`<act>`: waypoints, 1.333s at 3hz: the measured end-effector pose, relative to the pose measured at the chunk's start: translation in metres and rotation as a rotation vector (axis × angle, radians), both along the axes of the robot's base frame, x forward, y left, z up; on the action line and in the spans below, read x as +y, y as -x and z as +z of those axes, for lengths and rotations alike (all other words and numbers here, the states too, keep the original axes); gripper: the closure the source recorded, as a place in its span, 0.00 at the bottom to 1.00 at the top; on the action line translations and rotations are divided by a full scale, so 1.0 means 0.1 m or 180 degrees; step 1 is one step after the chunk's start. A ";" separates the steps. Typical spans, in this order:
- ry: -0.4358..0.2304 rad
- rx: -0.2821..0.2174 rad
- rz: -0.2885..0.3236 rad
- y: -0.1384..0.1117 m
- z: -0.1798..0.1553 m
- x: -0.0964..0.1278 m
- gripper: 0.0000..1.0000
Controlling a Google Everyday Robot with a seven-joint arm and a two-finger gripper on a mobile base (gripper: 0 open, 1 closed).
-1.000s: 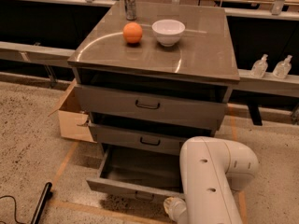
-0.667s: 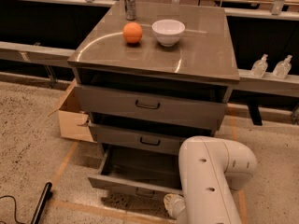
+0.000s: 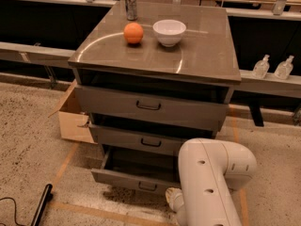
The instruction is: Close bottom drawer
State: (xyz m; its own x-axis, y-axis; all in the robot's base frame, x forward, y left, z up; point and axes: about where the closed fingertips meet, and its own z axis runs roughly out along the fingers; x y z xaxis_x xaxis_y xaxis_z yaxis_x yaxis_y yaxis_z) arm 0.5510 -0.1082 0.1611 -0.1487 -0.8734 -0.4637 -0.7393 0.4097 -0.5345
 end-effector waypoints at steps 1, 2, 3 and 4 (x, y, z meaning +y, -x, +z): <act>-0.0002 -0.0066 -0.0019 -0.24 -0.03 -0.03 1.00; 0.0000 -0.0113 -0.0001 -0.46 -0.06 -0.03 1.00; -0.0003 -0.0151 0.0018 -0.67 -0.10 -0.02 1.00; 0.0012 -0.0206 0.0028 -0.87 -0.10 -0.03 1.00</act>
Offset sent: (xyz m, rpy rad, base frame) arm 0.0734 -0.0046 -0.0105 -0.0020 -0.0534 0.0059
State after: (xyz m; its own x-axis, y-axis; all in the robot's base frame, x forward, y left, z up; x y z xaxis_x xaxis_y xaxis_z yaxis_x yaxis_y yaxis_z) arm 0.6384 -0.1116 0.1509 -0.1108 -0.8763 -0.4688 -0.7066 0.4012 -0.5829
